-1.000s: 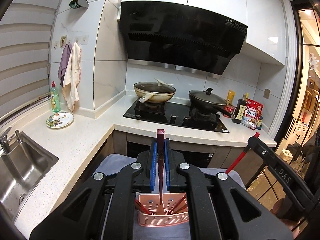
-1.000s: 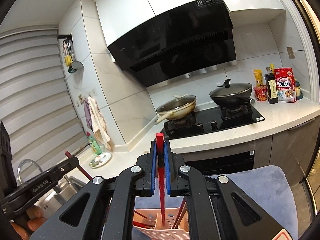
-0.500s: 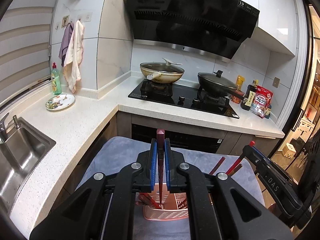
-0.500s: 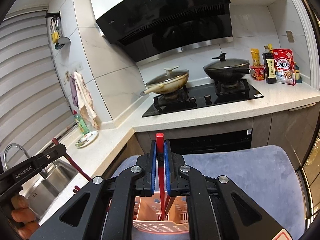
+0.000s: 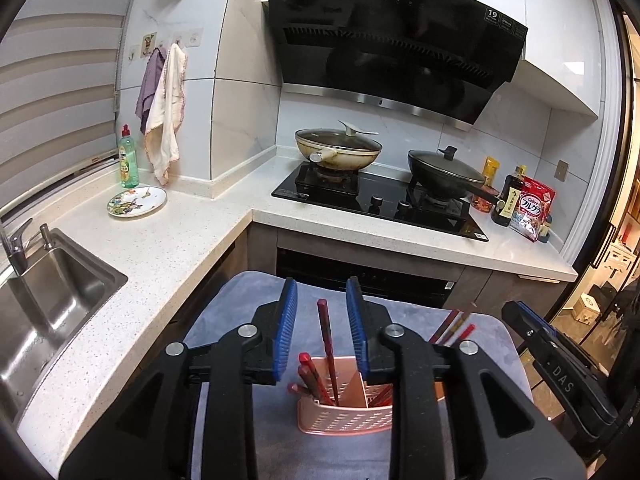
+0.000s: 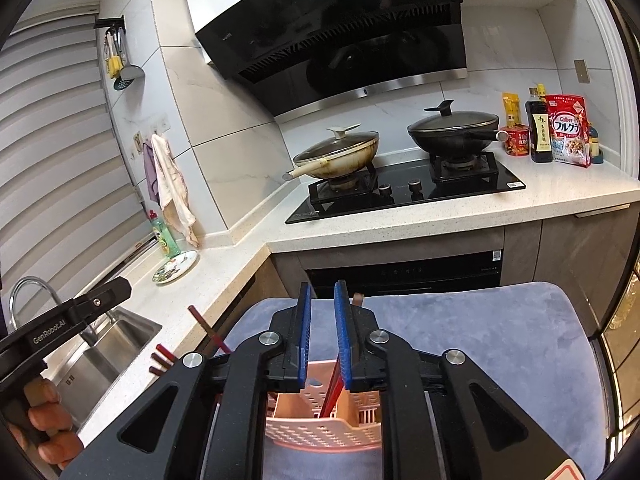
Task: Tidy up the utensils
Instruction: 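Open both tools to release the chopsticks into the holder, then move both tools back down to the two green chopsticks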
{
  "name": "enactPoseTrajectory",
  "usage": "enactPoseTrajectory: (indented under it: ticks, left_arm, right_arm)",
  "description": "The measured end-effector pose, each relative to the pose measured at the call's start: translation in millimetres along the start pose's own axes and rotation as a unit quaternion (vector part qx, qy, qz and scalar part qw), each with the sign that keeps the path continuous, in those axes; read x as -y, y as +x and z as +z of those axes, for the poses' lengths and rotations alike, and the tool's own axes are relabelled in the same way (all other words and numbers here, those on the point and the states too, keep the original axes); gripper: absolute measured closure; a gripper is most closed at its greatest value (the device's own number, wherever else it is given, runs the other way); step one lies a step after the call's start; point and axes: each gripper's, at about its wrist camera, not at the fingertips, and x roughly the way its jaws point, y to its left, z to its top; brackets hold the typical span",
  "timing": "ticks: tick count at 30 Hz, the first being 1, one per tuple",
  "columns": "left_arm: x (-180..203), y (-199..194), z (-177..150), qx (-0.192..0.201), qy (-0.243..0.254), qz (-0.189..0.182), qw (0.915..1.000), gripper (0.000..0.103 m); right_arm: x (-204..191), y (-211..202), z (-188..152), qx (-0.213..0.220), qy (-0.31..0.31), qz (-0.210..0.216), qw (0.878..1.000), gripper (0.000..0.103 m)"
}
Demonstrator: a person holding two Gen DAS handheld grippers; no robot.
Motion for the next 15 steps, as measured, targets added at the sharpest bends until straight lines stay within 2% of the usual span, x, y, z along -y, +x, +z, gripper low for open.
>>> enactPoseTrajectory:
  ticks: [3, 7, 15]
  left_arm:
    - [1.0, -12.2, -5.4, 0.004, 0.005, 0.004, 1.0000, 0.069]
    - [3.0, -24.2, -15.1, -0.002, 0.012, 0.007, 0.9999, 0.069]
    - [1.2, -45.8, -46.4, -0.017, 0.018, 0.023, 0.9994, 0.069]
  right_arm:
    - [-5.6, -14.9, -5.9, -0.003, -0.008, 0.005, 1.000, 0.089]
    - [-13.7, -33.9, -18.2, -0.006, -0.016, 0.012, 1.000, 0.080]
    - [-28.9, -70.0, -52.7, -0.011, -0.040, 0.005, 0.999, 0.074]
